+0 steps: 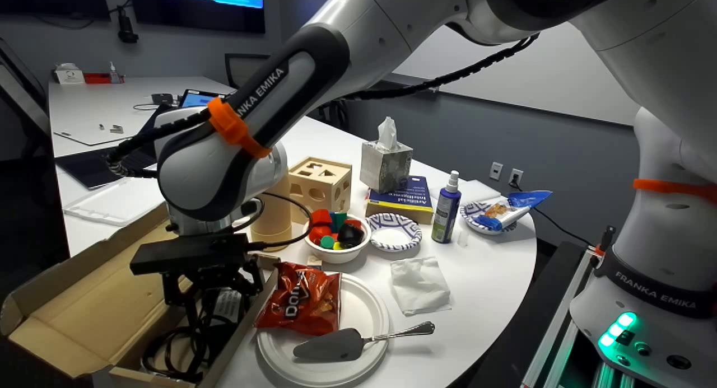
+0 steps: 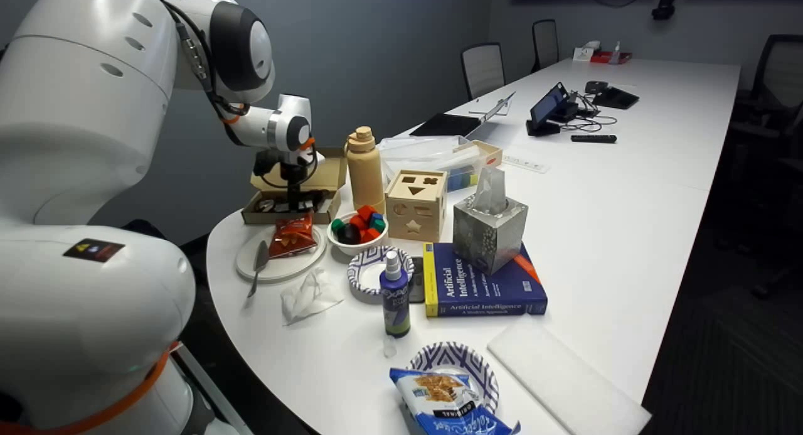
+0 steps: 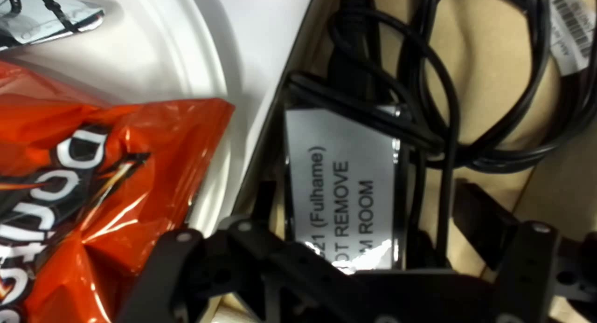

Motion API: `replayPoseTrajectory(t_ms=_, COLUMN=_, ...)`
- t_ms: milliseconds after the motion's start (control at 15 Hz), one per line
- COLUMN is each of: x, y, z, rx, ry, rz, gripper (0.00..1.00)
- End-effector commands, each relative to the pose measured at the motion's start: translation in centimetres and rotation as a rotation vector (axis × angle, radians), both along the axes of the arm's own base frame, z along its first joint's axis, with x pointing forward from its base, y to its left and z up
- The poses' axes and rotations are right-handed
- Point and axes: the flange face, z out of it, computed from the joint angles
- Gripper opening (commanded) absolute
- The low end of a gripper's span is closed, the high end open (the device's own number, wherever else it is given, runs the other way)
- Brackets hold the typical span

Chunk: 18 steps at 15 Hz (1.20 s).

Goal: Remove the black cable from the box

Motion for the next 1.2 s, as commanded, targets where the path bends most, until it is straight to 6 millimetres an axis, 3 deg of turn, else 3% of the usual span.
replayPoseTrajectory(t_ms=0, x=0.0, y=0.9, z=-0.5, rx=-0.030, ry=0.002, rz=0.005, gripper=0.66)
replayPoseTrajectory(t_ms=267, x=-0.2, y=1.3, z=-0.5, rx=-0.031, ry=0.001, rz=0.003, gripper=0.36)
replayPoseTrajectory(t_ms=667, x=-0.4, y=1.4, z=-0.3, rx=-0.037, ry=-0.005, rz=-0.007, gripper=0.32)
replayPoseTrajectory(t_ms=1133, x=0.0, y=1.6, z=4.8, rx=-0.003, ry=-0.036, rz=-0.008, gripper=0.32)
